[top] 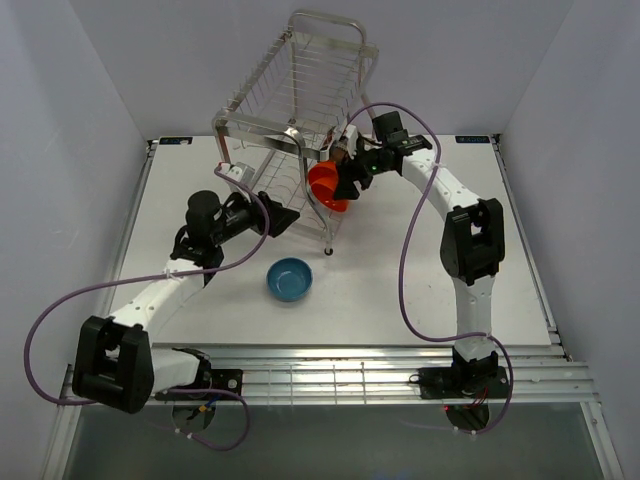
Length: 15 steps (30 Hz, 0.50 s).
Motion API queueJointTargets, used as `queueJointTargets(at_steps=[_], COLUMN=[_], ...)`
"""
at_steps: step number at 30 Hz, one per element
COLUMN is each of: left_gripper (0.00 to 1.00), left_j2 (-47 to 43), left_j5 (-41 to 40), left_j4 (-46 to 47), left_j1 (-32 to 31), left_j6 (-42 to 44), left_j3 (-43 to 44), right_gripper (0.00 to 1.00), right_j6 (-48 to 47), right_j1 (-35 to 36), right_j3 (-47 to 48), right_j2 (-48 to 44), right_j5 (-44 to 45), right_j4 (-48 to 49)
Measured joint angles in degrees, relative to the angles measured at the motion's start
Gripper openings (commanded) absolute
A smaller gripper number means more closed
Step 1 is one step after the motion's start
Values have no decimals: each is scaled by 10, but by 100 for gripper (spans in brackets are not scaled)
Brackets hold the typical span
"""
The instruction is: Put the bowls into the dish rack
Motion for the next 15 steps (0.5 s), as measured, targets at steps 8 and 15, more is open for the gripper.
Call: queueJointTargets(at_steps=[8,15], left_gripper=[79,79], left_j2=[-47,-46], left_j5=[17,35], left_j4=[-46,-61], left_j1=[57,136], left_j6=[-39,-57], left_j3=[15,36], right_gripper=[8,9], right_j6=[-8,-30], right_j1=[2,4], right_j3=[0,0], right_j2=[2,10], right_j5=[0,5], right_j4=[1,10])
